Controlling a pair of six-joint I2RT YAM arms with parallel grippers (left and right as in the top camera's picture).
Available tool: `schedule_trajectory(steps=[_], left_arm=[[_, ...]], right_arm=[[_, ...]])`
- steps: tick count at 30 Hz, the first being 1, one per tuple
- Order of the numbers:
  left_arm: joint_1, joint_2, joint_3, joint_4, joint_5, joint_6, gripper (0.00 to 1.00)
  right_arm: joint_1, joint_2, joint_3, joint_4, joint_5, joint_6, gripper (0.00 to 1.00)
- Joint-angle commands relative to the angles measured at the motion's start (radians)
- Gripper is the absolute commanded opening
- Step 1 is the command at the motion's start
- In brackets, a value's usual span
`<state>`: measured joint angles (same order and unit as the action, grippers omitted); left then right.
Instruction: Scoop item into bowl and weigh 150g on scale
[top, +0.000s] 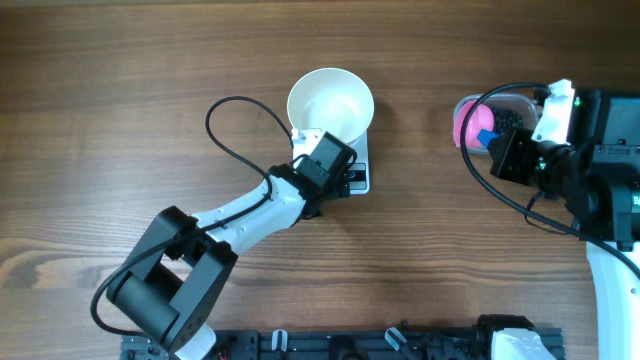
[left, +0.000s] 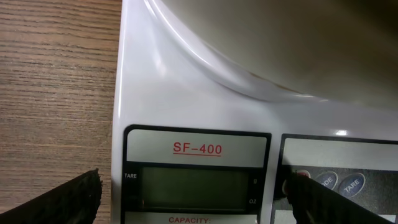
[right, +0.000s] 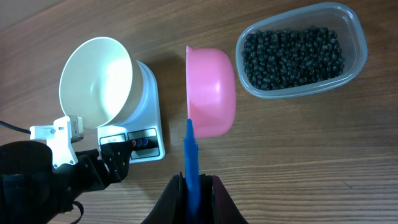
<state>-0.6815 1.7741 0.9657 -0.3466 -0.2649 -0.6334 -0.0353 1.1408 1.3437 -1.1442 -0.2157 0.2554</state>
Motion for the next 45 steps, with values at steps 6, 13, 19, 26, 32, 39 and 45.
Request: schedule_trajectory(steps=[6, 13, 19, 26, 32, 39, 45], left_arm=[[0.003, 0.018, -0.004, 0.004, -0.005, 0.002, 1.00], [0.001, 0.055, -0.004, 0.008, 0.018, 0.002, 1.00], [0.001, 0.055, -0.004, 0.010, 0.017, 0.002, 1.00], [0.001, 0.055, -0.004, -0.002, 0.016, 0.002, 1.00], [0.001, 0.055, -0.004, -0.012, 0.005, 0.002, 1.00], [0.005, 0.055, -0.004, -0.018, 0.001, 0.002, 1.00], [0.007, 0.055, -0.004, -0.025, -0.006, 0.002, 1.00]], right_arm=[[0.004, -0.002, 0.023, 0.006, 0.013, -0.016, 0.04], [0.004, -0.002, 0.023, 0.006, 0.013, -0.016, 0.04], [0.004, -0.002, 0.023, 0.006, 0.013, -0.016, 0.04], [0.004, -0.002, 0.023, 0.006, 0.013, -0.017, 0.04], [0.004, -0.002, 0.023, 0.006, 0.013, -0.016, 0.04], [0.004, -0.002, 0.023, 0.006, 0.013, -0.016, 0.04], [0.004, -0.002, 0.023, 0.006, 0.013, -0.016, 0.04]])
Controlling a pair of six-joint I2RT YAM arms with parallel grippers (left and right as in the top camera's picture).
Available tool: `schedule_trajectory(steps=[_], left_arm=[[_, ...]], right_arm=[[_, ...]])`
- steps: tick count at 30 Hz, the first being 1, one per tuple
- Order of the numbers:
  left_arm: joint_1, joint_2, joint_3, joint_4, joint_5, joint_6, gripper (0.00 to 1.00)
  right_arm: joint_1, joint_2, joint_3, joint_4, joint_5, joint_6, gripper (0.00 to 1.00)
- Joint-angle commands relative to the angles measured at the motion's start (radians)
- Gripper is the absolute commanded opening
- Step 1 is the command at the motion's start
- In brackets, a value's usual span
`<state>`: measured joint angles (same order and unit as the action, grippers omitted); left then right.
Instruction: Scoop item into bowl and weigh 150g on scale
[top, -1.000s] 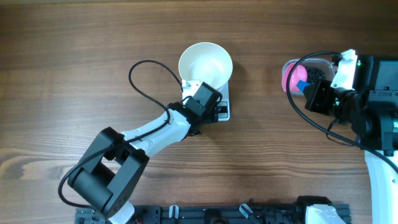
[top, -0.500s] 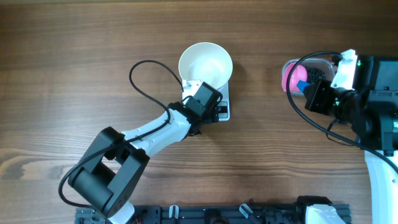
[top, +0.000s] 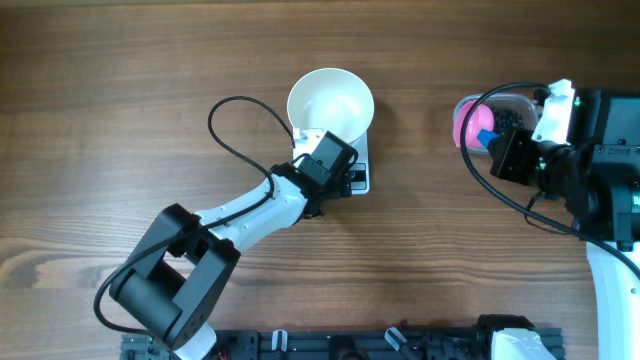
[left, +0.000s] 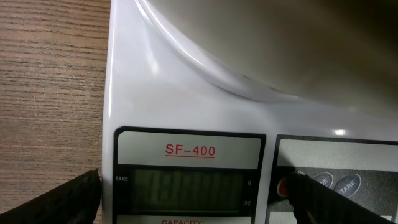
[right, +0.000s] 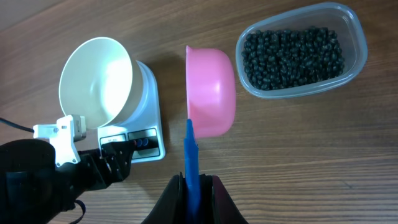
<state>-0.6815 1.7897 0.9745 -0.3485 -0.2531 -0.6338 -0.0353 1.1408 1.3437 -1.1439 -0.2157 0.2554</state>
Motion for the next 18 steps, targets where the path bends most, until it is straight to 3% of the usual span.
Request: schedule_trajectory(steps=[1, 18], left_arm=[[0.007, 0.040, -0.013, -0.023, -0.018, 0.002, 1.00], [0.012, 0.095, -0.013, -0.025, -0.018, 0.002, 1.00]], right_arm=[[0.004, -0.002, 0.023, 0.006, 0.013, -0.017, 0.04], [0.004, -0.002, 0.023, 0.006, 0.013, -0.017, 0.04]])
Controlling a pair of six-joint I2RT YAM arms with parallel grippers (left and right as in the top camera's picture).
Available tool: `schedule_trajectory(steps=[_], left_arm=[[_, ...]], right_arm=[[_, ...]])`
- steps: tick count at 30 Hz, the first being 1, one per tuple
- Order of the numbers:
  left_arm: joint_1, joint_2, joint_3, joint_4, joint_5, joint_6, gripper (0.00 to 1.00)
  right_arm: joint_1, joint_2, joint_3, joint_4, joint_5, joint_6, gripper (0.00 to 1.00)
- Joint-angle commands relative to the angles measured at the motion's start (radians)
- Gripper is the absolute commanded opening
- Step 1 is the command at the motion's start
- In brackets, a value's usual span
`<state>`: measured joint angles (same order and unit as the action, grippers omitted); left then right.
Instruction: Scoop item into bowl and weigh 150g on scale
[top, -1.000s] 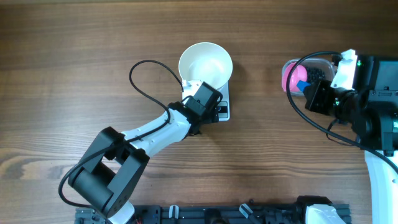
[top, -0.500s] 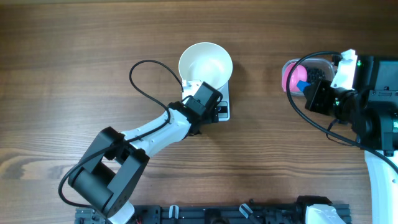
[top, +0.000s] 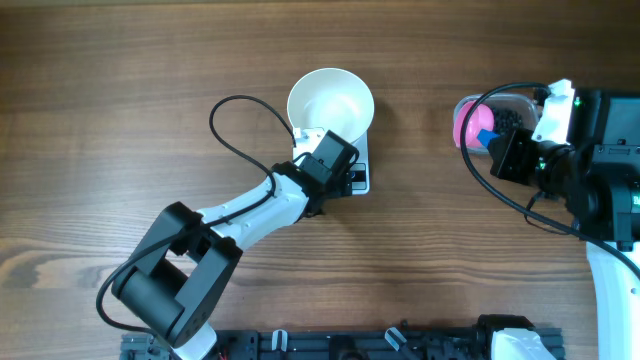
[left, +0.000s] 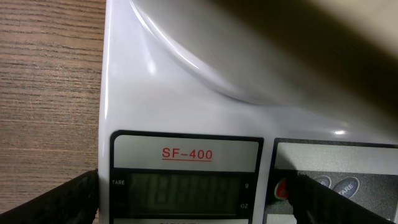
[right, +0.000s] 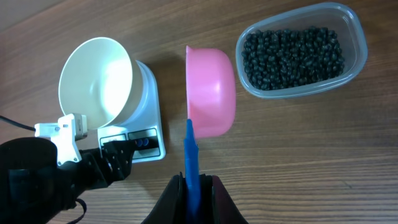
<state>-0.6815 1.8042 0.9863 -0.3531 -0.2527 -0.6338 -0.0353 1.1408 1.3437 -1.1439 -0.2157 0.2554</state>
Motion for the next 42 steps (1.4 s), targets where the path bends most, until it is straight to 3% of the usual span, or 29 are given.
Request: schedule_trajectory(steps=[1, 42], left_arm=[[0.012, 0.081, -0.024, -0.021, -0.018, 0.002, 1.00], [0.013, 0.091, -0.024, -0.100, -0.058, 0.002, 1.00]], right_arm=[[0.004, -0.002, 0.023, 0.006, 0.013, -0.016, 0.05], [0.004, -0.002, 0.023, 0.006, 0.013, -0.017, 0.04]])
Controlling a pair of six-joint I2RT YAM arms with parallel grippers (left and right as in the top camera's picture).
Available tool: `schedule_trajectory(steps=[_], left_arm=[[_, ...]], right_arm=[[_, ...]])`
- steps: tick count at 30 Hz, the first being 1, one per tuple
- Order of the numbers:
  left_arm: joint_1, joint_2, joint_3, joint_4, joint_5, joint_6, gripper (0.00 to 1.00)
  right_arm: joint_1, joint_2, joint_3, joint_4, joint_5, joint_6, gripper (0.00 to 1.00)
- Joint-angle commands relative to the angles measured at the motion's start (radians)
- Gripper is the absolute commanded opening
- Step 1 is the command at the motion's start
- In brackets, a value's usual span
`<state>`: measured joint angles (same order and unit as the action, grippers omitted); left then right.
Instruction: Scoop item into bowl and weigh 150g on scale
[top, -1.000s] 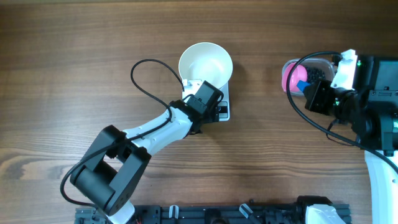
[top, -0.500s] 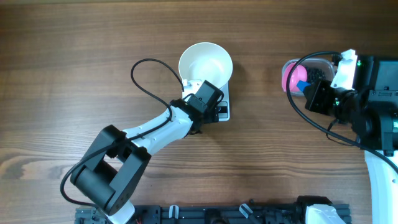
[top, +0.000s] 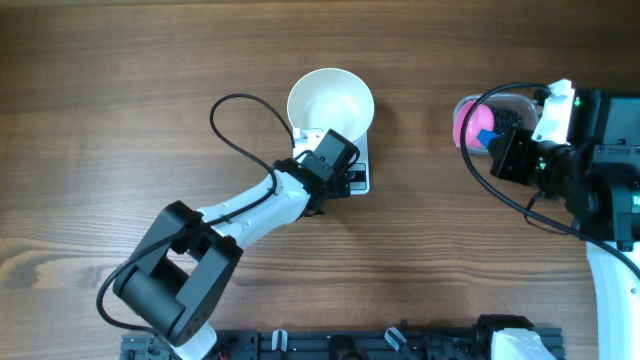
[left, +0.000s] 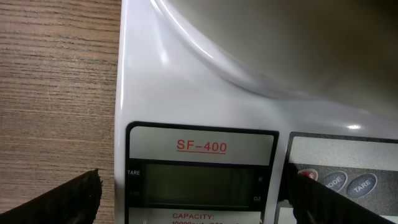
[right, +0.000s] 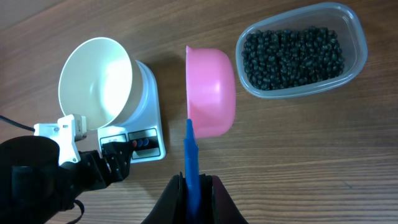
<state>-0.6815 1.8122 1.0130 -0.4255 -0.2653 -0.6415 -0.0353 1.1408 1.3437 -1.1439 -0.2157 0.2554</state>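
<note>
A white bowl stands empty on the white scale. My left gripper is open low over the scale's front panel. Its fingers straddle the dark display, which shows no clear digits, and the right one is beside the red button. My right gripper is shut on the blue handle of a pink scoop, held above the table between the scale and a clear tub of black beans. The scoop looks empty.
The left arm stretches from the front edge up to the scale, its black cable looping left of the bowl. The right arm's body covers most of the tub in the overhead view. Wooden table all around.
The left gripper has shifted a little over the scale panel. The display showed faint lit segments then and is dark now. The right gripper and scoop have not moved.
At first the left gripper was open over the scale panel with the display blank. At the two later moments faint digit segments showed in the display. Now it reads dark again. The right gripper held the pink scoop still by the bean tub throughout.
</note>
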Motion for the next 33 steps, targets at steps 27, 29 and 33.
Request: schedule_trajectory(steps=[27, 29, 33], left_arm=[[0.013, 0.167, -0.051, -0.008, -0.039, 0.009, 1.00], [0.013, 0.167, -0.051, -0.008, -0.039, 0.009, 1.00], [0.013, 0.158, -0.050, -0.008, -0.006, 0.010, 1.00]], right_arm=[[0.004, -0.002, 0.023, 0.006, 0.014, -0.020, 0.04], [0.004, -0.002, 0.023, 0.006, 0.014, -0.019, 0.04], [0.004, -0.002, 0.023, 0.006, 0.014, -0.019, 0.04]])
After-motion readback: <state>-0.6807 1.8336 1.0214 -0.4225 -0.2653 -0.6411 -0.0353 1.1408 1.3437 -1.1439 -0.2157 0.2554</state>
